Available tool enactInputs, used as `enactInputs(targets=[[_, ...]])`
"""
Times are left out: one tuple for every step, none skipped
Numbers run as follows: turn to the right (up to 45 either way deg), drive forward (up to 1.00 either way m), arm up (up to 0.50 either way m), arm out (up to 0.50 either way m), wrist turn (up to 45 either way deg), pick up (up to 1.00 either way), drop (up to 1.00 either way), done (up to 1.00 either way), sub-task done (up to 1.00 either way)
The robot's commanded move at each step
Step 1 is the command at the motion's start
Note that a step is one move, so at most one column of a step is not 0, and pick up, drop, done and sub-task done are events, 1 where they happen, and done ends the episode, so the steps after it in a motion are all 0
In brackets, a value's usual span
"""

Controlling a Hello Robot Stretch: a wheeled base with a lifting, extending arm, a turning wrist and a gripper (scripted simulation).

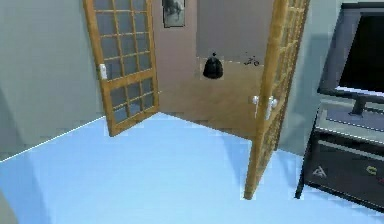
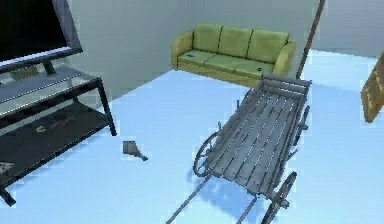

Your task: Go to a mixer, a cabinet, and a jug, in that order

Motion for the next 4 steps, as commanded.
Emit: enactInputs(targets=[[0.0,1.0,0.0,0.0,0.0,0.0,0.0,0.0,0.0],[6.0,0.0,0.0,0.0,0.0,0.0,0.0,0.0,0.0],[0.0,0.4,0.0,0.0,0.0,0.0,0.0,0.0,0.0],[-45.0,0.0,0.0,0.0,0.0,0.0,0.0,0.0,0.0]])
